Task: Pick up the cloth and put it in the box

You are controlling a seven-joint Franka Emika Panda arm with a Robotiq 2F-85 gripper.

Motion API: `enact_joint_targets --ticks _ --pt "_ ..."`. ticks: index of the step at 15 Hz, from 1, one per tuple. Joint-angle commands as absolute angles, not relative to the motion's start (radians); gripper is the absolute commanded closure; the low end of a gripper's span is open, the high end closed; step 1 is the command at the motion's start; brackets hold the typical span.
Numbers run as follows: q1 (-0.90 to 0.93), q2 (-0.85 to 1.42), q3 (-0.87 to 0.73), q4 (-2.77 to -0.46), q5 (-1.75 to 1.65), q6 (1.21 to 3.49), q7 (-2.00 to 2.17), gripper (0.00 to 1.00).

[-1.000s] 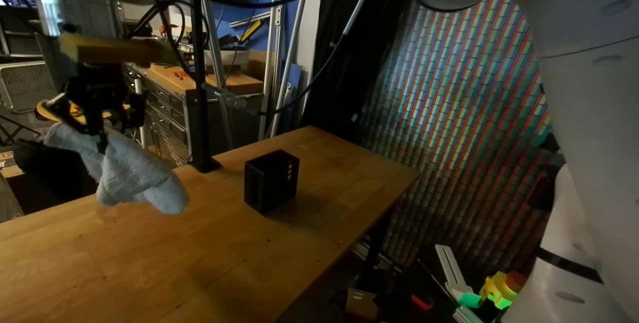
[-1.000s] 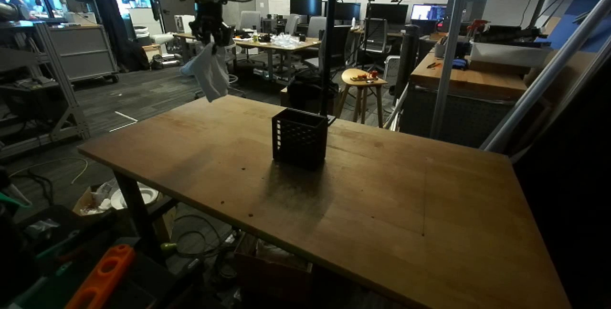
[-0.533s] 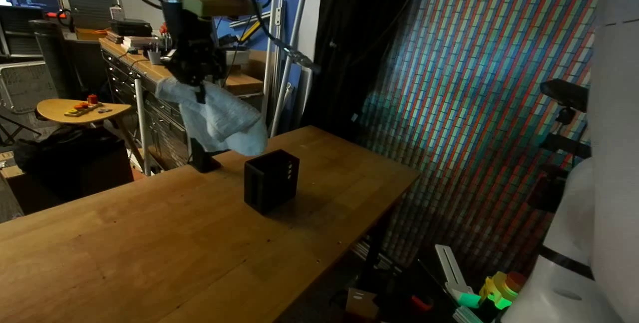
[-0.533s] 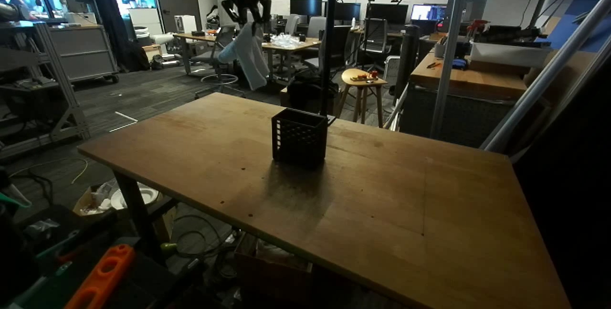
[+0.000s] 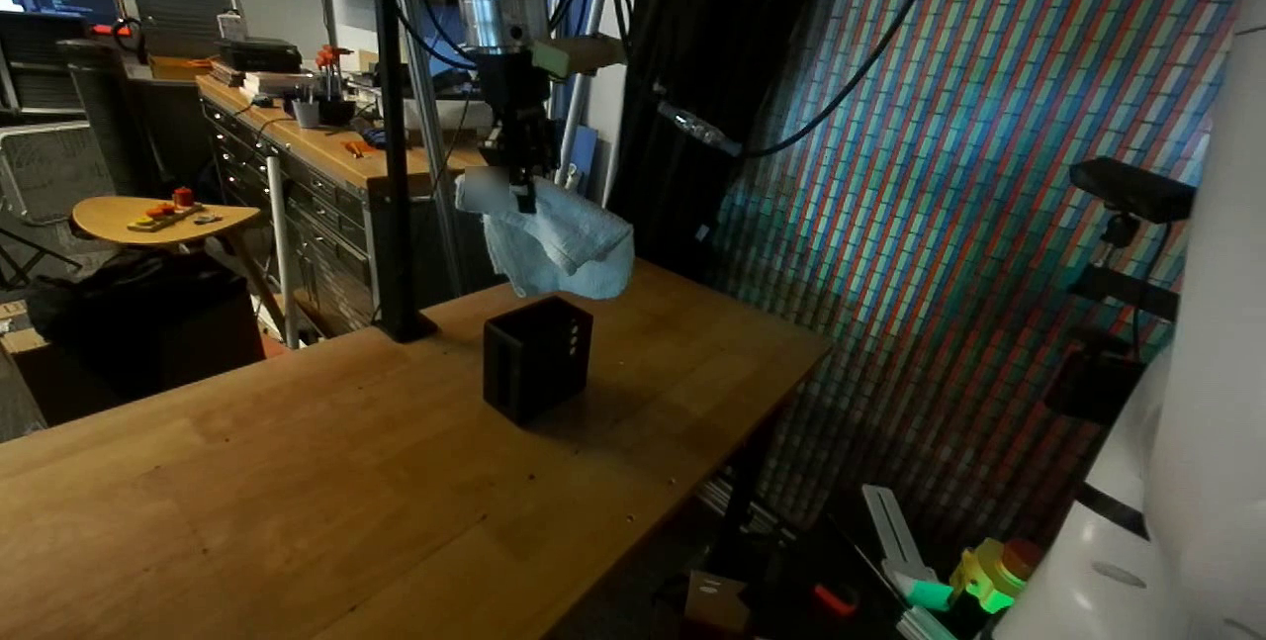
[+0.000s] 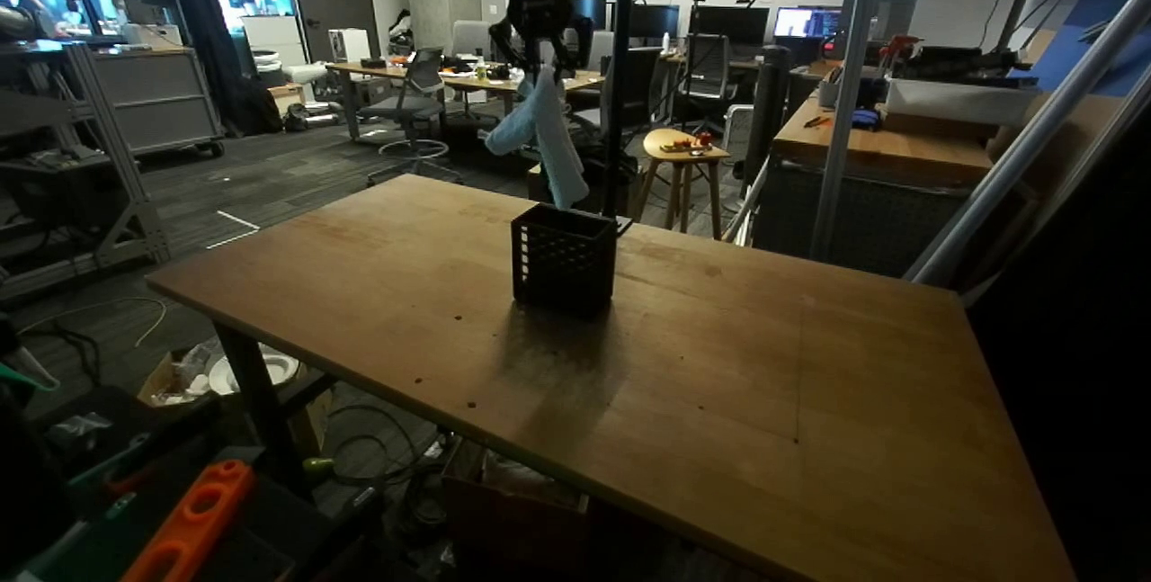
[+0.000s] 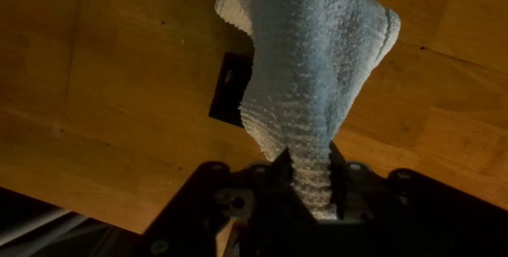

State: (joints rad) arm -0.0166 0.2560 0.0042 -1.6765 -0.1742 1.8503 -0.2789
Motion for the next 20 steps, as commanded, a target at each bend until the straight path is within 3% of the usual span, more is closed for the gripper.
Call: enact_joint_targets --ticks 1,12,20 --pt "-0.039 0.244 0.004 -1.732 -0.171 1.947 -0.347 0.92" --pt "-0.065 0.292 0.013 -1.850 -0.114 2.078 -0.377 0.92" --pt "-0.074 0.400 0.016 -1.812 -0.047 2.099 -0.371 0.91"
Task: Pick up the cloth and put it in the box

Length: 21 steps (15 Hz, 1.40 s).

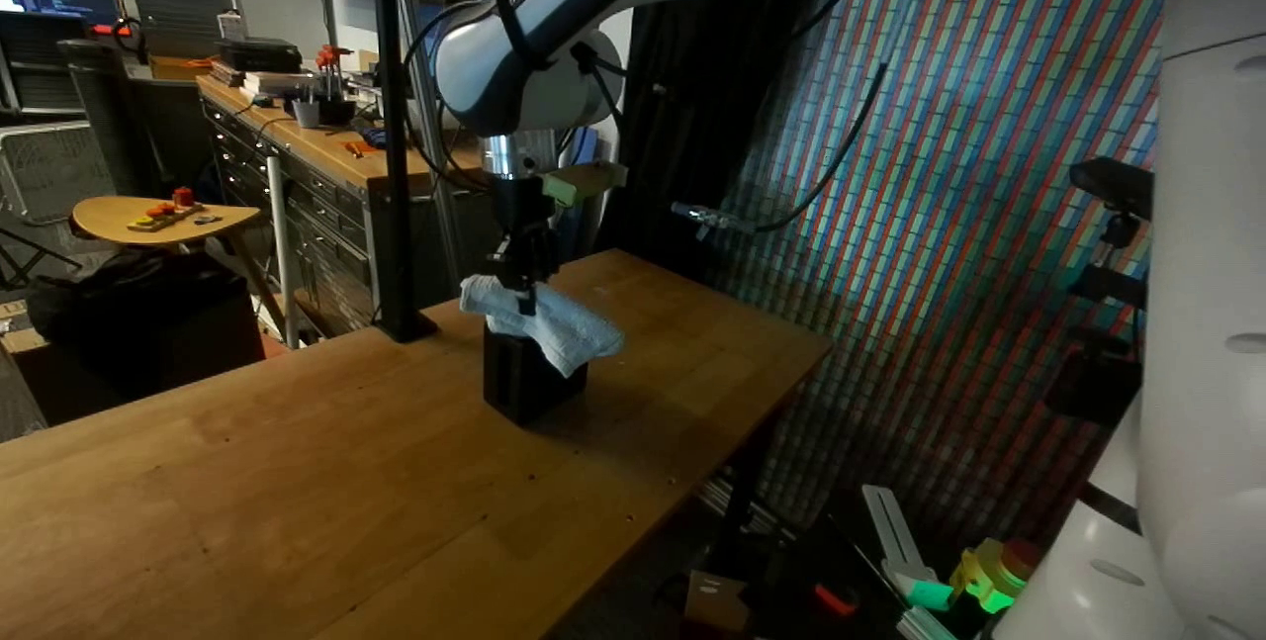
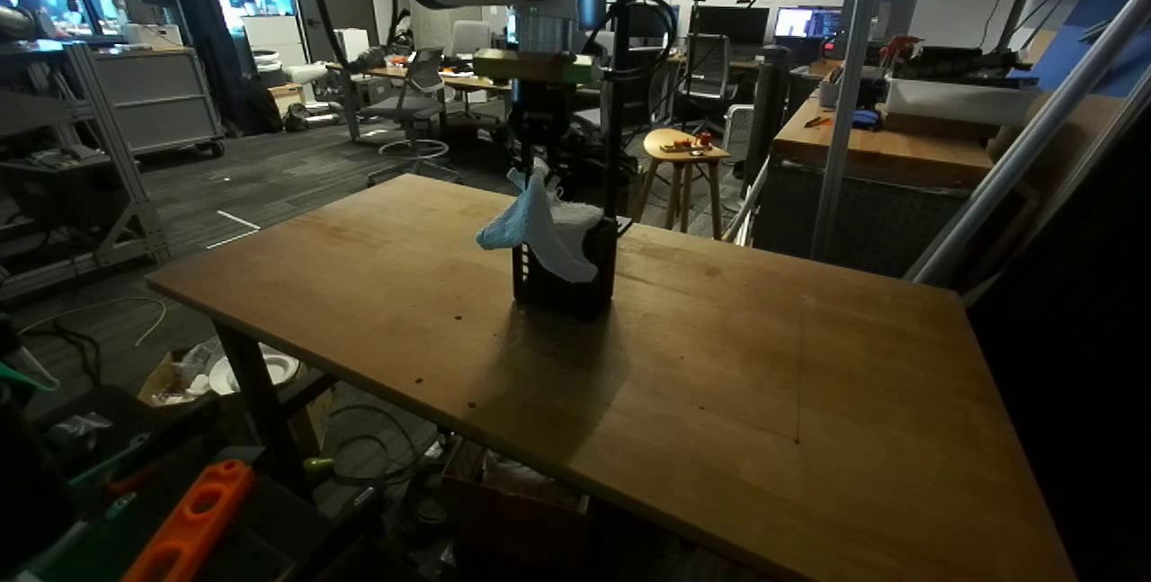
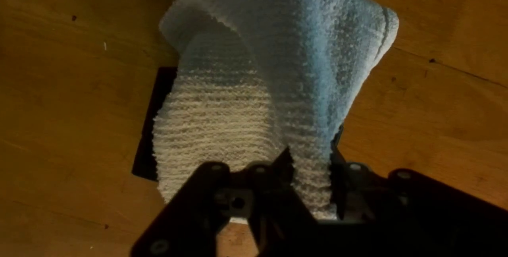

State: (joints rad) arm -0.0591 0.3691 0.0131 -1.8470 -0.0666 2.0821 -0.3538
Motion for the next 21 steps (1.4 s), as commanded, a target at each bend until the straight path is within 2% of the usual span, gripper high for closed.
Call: enact_joint_targets --ticks 1,21 --pt "-0.074 0.411 0.012 -1.801 -0.059 2.102 -0.367 0.91" --pt "-0.086 0.575 0.020 -1.697 -0.093 2.081 -0.371 0.91"
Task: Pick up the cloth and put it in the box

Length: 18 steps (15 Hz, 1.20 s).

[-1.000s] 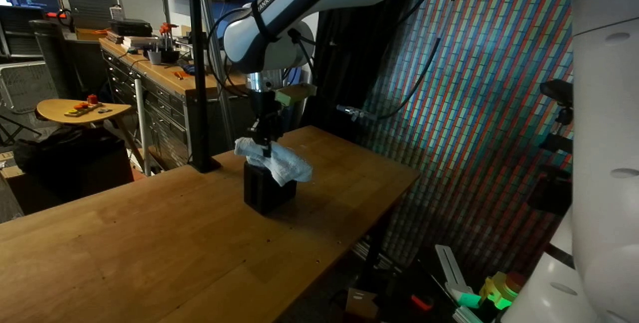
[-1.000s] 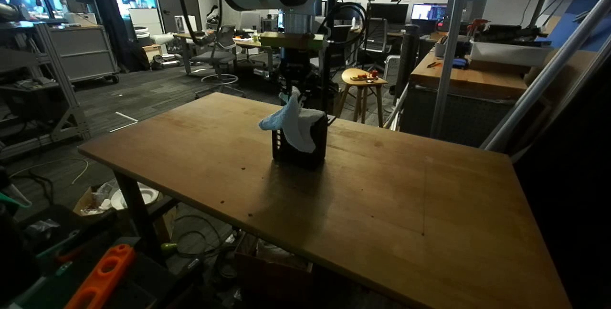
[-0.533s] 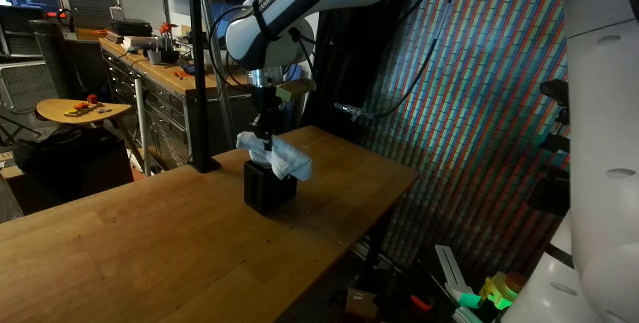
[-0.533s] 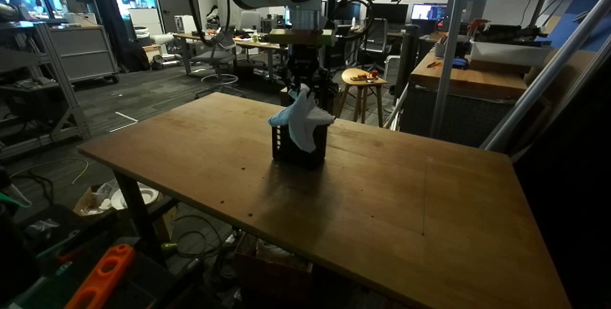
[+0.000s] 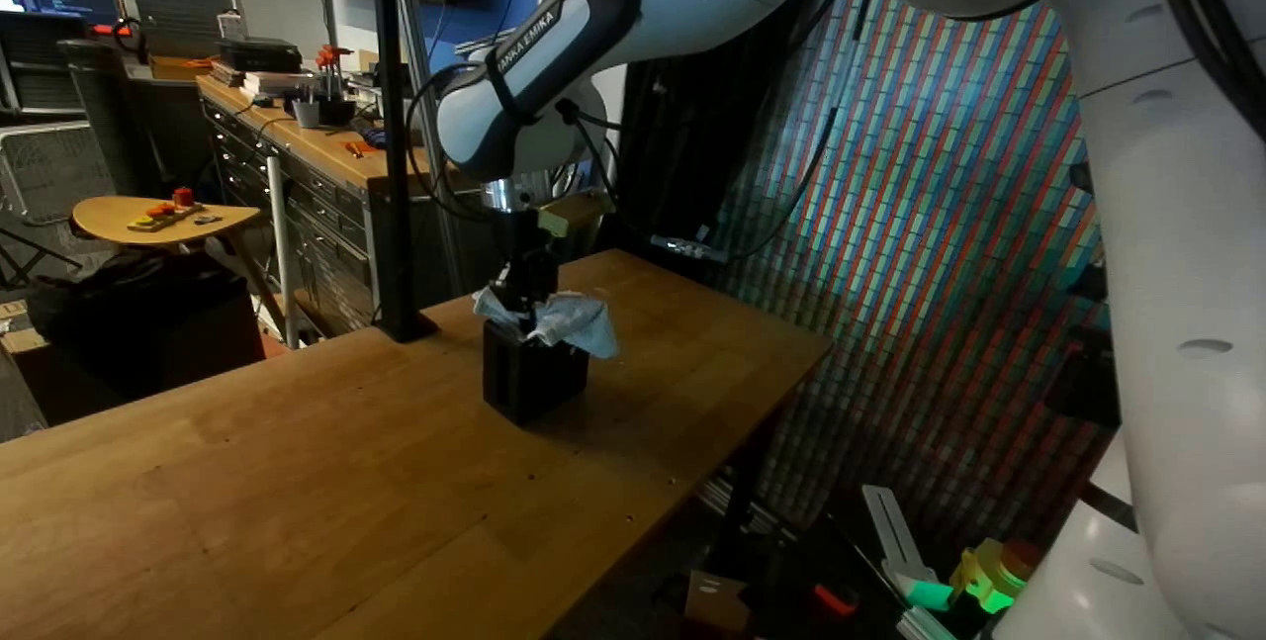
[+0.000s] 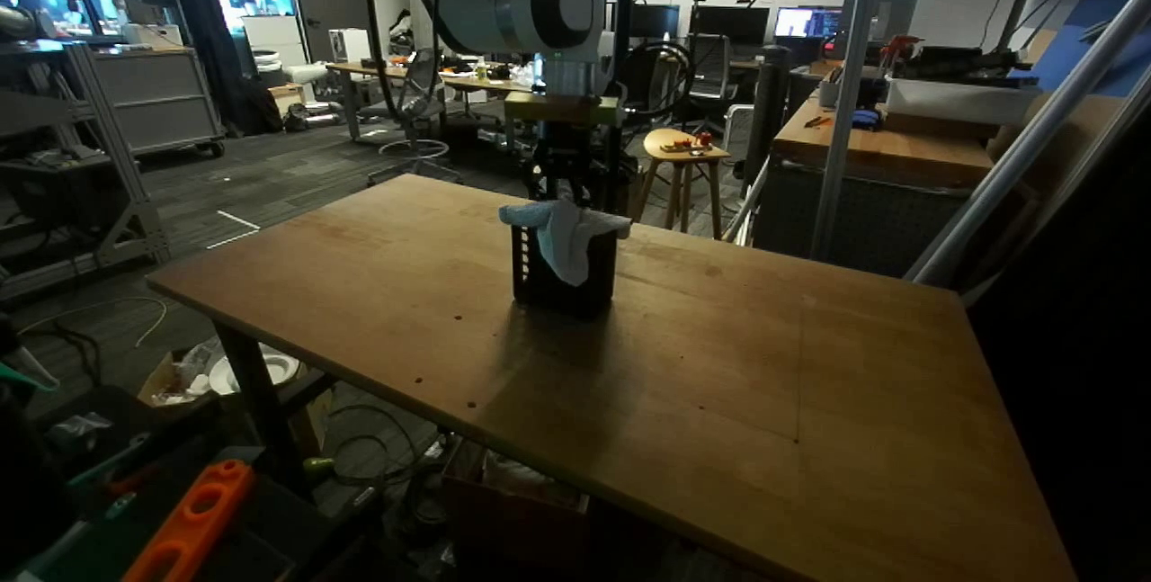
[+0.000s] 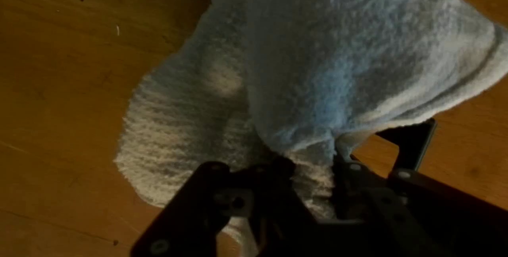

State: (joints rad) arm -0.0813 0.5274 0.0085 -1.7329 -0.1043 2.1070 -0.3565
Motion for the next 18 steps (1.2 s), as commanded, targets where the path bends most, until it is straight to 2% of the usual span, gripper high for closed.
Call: enact_joint_targets --ticks 1,9,11,12,14,18 --pt "-0.087 0.580 0.023 -1.700 -0.088 2.078 -0.370 0.91" --pt "-0.124 0.592 0.070 -1.732 0.066 2.091 -0.387 0.92" --pt "-0.130 0.573 0.065 -1.737 0.080 2.094 -0.383 0.87" --pt "-0.131 0.559 0.059 -1.740 0.077 2.090 -0.380 0.60" --pt "-0.131 0.531 0.046 -1.749 0.065 2.080 -0.367 0.52" --pt "-0.120 0.476 0.028 -1.761 0.028 2.039 -0.354 0.21"
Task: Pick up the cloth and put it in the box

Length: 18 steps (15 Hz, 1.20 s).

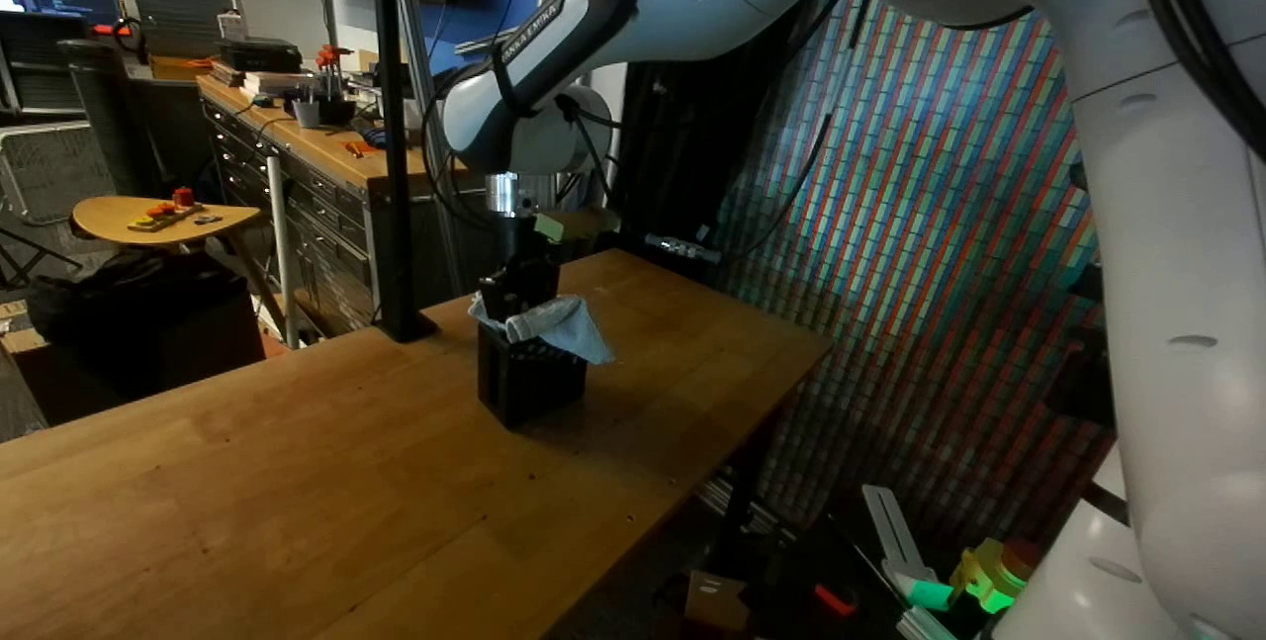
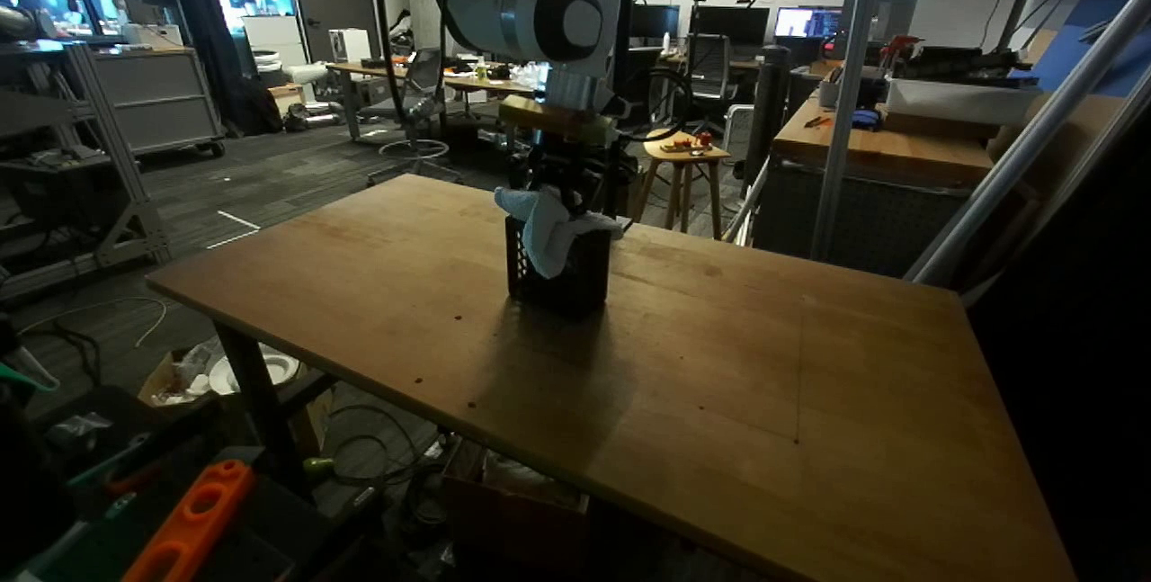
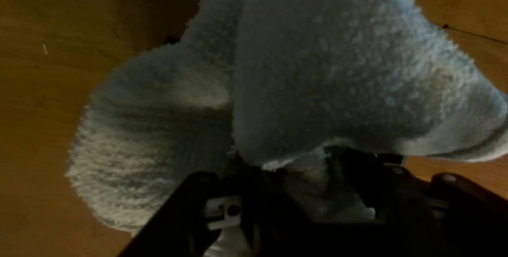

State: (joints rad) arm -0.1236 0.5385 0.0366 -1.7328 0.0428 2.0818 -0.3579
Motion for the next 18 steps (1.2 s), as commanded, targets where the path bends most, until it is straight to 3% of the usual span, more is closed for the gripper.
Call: enact_joint_targets --ticks 1,3,7,9,11,18 --pt "-0.116 0.465 0.025 -1.759 0.021 2.022 -0.350 0.14" --pt "-0.107 0.435 0.023 -1.752 0.000 1.982 -0.349 0.01" --pt "-0.086 0.385 0.022 -1.728 -0.050 1.911 -0.344 0.00" --pt "-0.077 0.364 0.024 -1.725 -0.065 1.897 -0.342 0.25" --pt "-0.067 0.352 0.026 -1.726 -0.074 1.902 -0.342 0.34" --pt "-0.050 0.344 0.015 -1.726 -0.119 1.917 -0.303 0.89"
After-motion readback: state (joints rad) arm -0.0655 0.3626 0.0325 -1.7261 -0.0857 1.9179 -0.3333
